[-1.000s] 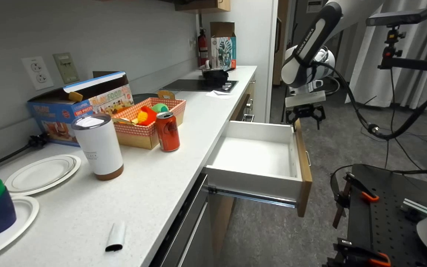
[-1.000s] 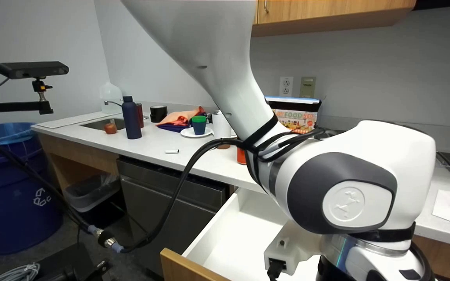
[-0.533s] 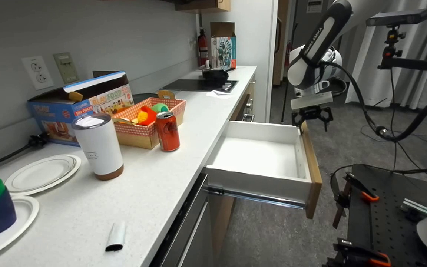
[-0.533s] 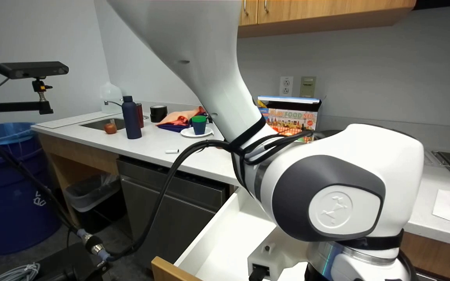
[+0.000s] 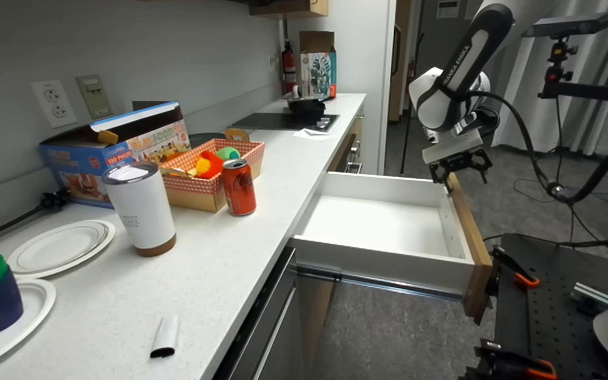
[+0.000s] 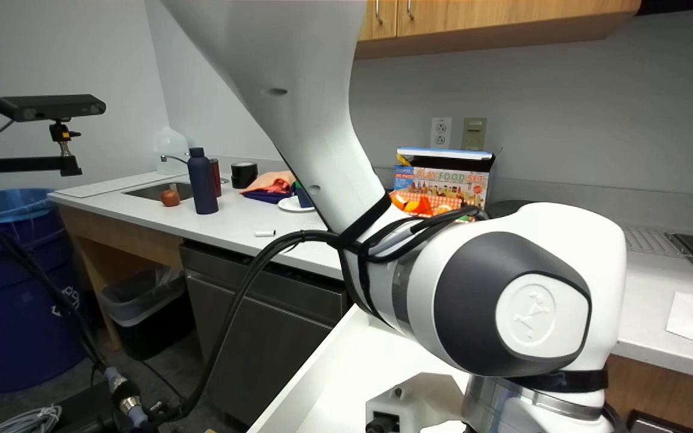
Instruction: Open the drawer fully
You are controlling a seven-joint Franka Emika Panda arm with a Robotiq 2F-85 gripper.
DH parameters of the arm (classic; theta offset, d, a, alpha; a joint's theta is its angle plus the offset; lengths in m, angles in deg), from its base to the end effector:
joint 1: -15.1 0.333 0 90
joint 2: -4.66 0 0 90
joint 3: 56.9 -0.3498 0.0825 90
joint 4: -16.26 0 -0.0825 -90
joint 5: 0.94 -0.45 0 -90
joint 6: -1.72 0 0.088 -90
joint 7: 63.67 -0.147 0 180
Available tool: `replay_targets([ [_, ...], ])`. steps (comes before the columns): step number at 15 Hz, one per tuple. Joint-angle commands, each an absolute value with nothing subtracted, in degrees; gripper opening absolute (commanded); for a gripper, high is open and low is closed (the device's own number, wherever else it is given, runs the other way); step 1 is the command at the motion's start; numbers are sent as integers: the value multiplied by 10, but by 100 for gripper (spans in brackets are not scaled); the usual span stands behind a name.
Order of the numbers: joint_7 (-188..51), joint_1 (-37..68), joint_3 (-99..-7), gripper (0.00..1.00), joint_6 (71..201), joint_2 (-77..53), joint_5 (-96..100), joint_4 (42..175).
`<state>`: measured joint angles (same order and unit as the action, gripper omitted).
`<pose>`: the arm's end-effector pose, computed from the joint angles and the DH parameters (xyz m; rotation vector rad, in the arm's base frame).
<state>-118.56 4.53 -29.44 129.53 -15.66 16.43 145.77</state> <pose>0.3984 -0.3574 0.1421 2.0674 -1.7301 -0.4132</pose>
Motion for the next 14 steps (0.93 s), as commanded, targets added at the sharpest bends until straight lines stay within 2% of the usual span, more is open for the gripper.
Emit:
replay_targets([
  [1, -1233, 52, -282, 100, 1241, -141, 225, 1464],
  [8, -1270, 51, -290, 100, 1229, -140, 283, 1464],
  [14, -1239, 30, -298, 100, 1381, -132, 313, 1487],
])
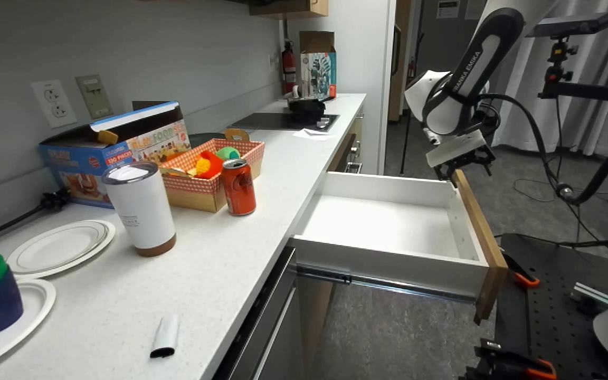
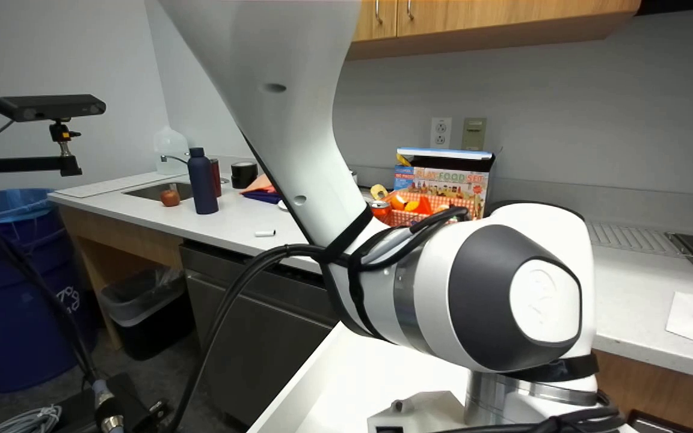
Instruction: Open the drawer fully
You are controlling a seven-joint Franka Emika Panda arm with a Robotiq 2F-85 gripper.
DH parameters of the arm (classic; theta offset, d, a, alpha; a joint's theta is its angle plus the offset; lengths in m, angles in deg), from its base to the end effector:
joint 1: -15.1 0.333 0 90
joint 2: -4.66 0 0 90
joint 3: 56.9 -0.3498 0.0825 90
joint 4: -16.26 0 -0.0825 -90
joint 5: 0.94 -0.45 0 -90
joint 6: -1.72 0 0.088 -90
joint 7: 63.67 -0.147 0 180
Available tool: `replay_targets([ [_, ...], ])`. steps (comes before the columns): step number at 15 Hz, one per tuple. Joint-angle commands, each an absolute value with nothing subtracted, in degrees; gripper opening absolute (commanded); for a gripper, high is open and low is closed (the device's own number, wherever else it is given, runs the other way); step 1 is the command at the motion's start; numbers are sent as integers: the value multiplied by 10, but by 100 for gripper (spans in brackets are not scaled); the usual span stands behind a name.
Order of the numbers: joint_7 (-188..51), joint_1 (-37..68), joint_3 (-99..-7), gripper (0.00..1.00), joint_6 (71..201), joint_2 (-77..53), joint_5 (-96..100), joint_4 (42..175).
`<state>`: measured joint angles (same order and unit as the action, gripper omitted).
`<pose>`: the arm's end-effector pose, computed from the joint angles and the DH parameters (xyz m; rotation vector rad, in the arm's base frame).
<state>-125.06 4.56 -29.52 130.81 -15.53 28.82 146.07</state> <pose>0.3977 -0.3679 0.1462 2.0156 -1.5806 -0.3105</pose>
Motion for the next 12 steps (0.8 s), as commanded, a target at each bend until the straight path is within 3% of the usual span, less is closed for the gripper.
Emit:
replay_targets([
  [1, -1230, 26, -298, 100, 1409, -133, 309, 1491],
  [6, -1159, 11, -303, 100, 1530, -134, 264, 1518],
  [12, -1071, 25, -283, 100, 1554, -140, 241, 1528],
])
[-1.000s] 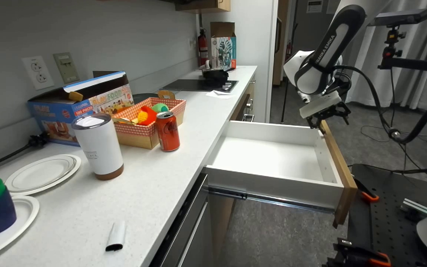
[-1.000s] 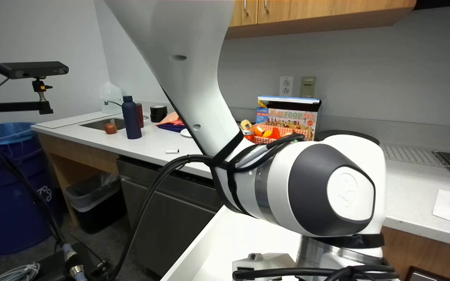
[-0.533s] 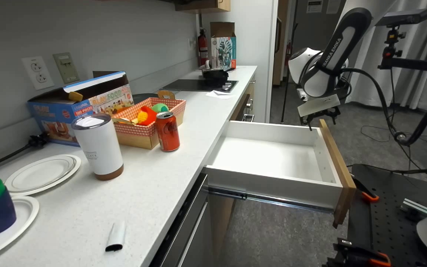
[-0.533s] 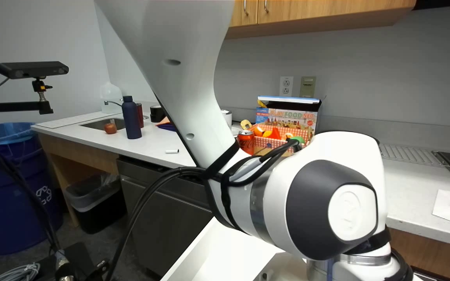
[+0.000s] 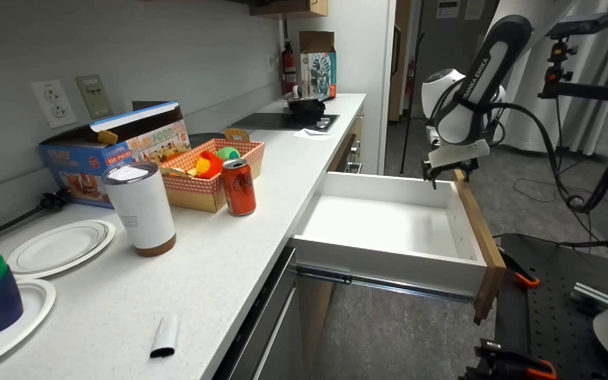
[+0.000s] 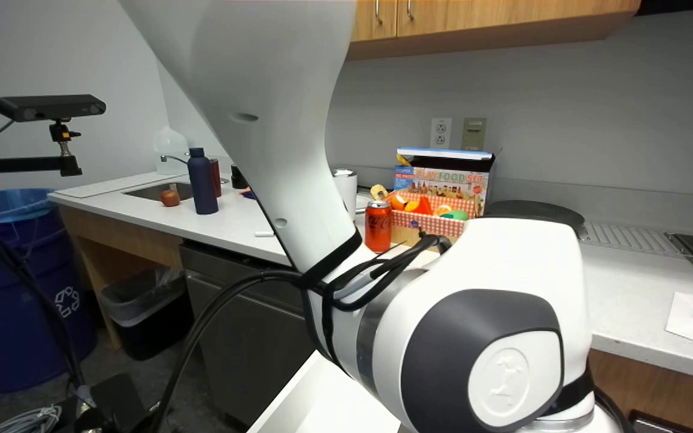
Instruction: Open the drawer fully
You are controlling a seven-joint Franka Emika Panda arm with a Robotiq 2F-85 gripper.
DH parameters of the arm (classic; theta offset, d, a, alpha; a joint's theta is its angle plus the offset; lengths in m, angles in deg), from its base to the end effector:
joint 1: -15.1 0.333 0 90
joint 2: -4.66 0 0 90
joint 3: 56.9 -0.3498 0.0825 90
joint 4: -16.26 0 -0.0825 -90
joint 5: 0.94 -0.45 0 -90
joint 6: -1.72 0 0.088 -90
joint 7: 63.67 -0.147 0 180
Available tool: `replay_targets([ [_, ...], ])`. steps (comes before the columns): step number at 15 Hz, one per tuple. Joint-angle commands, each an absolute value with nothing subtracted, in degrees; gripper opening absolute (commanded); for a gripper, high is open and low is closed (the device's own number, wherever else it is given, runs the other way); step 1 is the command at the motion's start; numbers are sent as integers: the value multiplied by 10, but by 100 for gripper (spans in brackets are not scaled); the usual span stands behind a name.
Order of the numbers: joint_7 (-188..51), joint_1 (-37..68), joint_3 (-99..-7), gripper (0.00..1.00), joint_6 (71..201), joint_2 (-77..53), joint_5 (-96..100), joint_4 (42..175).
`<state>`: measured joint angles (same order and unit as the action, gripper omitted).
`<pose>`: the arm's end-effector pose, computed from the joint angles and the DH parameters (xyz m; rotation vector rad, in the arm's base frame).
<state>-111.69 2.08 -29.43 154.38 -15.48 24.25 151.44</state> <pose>0.4086 -0.3676 0.1292 2.3558 -1.4840 -0.0175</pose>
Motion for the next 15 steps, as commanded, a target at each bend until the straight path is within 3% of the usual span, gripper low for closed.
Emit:
replay_targets([
  [1, -1068, 35, -270, 100, 1541, -142, 259, 1525],
  [8, -1072, 37, -269, 100, 1546, -158, 245, 1515],
  [15, -1054, 45, -249, 100, 1636, -172, 280, 1515],
])
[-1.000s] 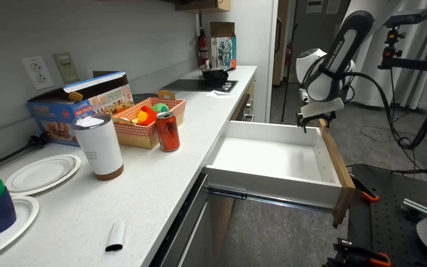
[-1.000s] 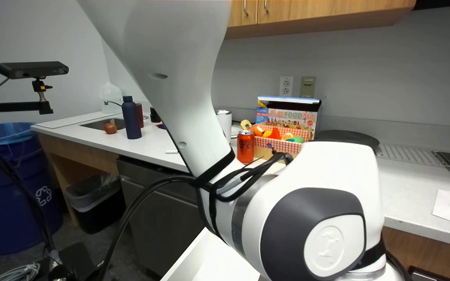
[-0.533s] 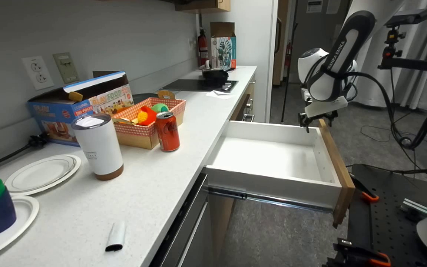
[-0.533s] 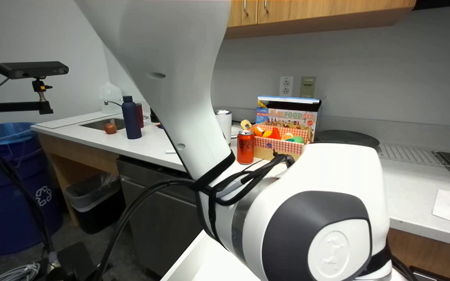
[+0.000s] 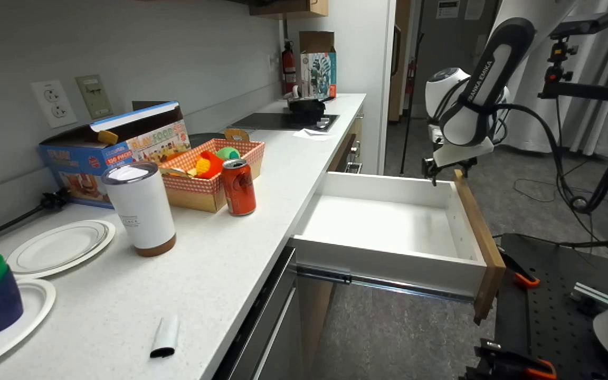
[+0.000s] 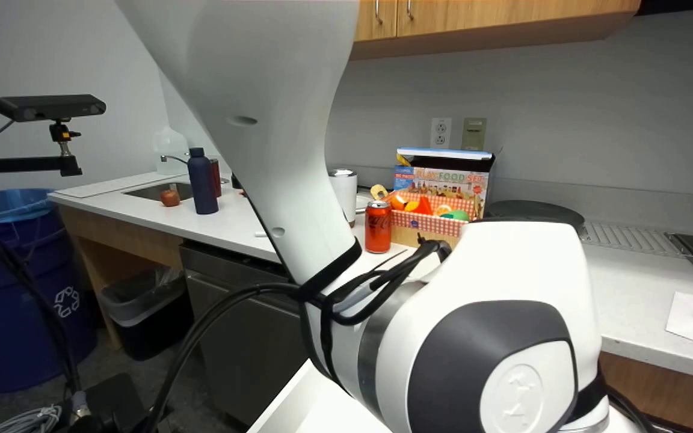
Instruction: Open the drawer fully
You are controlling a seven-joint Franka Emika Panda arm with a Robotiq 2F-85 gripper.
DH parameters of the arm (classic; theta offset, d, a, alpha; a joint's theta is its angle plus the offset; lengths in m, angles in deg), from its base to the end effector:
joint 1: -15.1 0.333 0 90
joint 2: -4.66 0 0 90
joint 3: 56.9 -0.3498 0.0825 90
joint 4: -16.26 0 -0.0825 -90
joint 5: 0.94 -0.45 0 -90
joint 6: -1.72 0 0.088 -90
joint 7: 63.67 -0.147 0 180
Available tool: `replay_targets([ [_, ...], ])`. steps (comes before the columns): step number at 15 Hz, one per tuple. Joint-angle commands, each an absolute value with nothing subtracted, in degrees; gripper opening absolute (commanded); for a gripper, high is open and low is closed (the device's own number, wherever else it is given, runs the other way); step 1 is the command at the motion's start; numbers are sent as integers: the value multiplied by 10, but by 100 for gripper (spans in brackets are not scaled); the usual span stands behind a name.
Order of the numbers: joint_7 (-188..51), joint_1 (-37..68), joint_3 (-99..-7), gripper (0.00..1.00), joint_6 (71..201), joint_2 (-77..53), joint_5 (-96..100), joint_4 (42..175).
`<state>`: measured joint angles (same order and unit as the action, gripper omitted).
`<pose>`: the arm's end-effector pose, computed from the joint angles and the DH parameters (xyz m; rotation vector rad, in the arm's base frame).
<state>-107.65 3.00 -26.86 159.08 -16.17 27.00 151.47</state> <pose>0.4085 -0.3810 0.1330 2.4148 -1.3495 0.0539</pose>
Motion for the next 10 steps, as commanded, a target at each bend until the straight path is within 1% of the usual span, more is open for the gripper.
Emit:
replay_targets([
  [1, -1041, 45, -246, 100, 1650, -174, 280, 1516],
  [6, -985, 63, -220, 100, 1745, -193, 259, 1518],
  [10, -911, 74, -214, 100, 1799, -209, 195, 1524],
])
